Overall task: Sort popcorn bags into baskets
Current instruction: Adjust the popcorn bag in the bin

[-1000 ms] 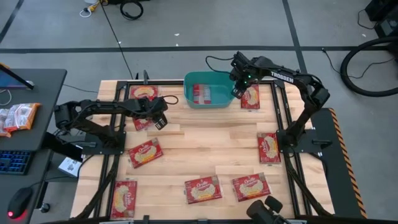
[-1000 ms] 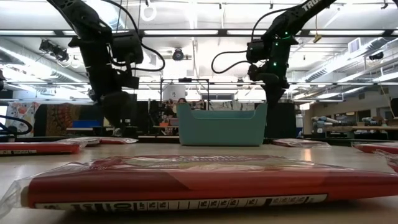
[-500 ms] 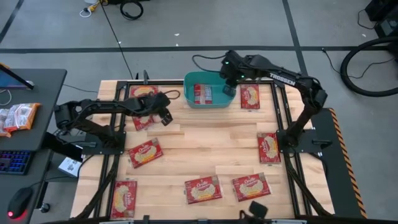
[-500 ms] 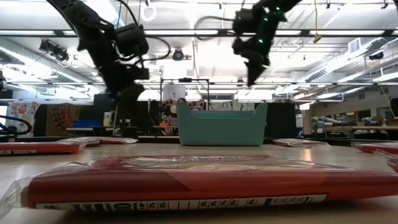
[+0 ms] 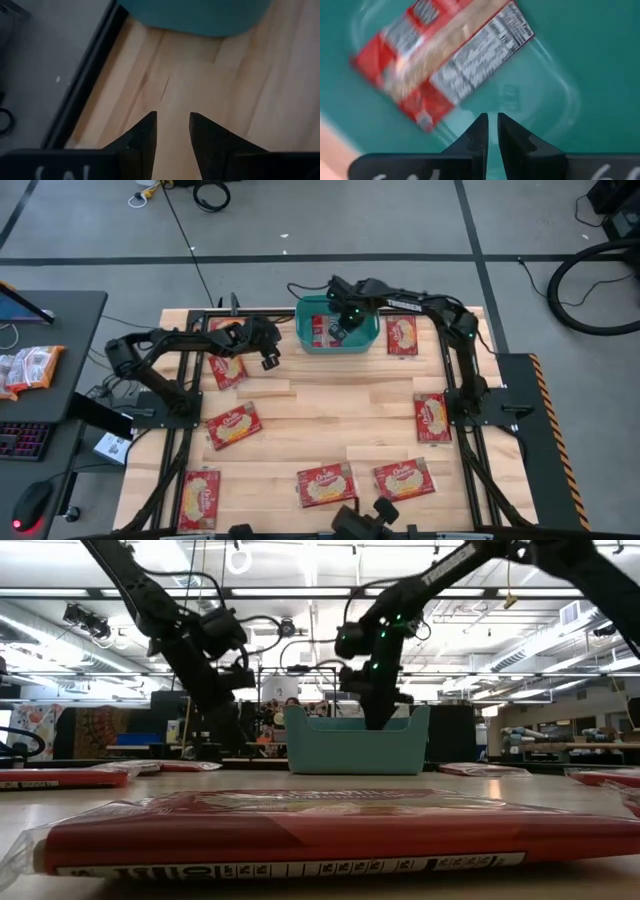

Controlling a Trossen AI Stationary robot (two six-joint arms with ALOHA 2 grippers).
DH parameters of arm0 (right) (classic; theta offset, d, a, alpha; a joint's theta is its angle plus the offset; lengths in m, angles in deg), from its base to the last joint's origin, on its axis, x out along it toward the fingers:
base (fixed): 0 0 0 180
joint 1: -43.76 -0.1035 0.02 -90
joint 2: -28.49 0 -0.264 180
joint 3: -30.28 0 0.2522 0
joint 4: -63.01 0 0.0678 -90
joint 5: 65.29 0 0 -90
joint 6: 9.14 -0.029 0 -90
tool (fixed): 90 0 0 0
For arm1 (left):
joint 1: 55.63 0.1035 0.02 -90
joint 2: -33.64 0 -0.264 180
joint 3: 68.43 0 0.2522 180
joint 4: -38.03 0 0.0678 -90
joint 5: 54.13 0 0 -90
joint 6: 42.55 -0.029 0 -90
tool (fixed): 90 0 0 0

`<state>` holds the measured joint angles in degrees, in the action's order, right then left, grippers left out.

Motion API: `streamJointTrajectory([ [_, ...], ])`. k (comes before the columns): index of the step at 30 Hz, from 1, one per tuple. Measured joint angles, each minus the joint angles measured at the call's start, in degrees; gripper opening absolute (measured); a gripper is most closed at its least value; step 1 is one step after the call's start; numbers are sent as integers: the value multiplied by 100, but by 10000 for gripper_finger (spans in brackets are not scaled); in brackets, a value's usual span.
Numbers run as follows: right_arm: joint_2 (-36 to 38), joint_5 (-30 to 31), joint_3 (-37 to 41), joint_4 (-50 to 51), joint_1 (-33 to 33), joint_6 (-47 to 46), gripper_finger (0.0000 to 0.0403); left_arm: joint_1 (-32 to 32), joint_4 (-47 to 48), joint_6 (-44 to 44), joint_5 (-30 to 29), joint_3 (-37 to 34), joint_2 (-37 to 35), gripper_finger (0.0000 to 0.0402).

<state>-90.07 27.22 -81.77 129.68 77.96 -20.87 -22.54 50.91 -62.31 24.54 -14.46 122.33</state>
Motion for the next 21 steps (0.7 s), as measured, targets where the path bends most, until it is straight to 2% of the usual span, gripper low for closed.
streamJointTrajectory([
  [6, -393, -14, -73, -450, 16, -1591, 8, -31, -849, 7, 219, 0, 505, 121],
  [11, -698, 205, -73, -727, 17, -2370, 9, 19, -1004, 152, 232, 140, 842, 121],
  [16, -986, 244, -93, -706, 34, -2818, 5, 52, -999, -67, 217, 400, 1188, 121],
  [21, -1028, -80, -92, -1002, 1, -2881, 5, 5, -1013, -441, 347, 670, 1351, 121],
])
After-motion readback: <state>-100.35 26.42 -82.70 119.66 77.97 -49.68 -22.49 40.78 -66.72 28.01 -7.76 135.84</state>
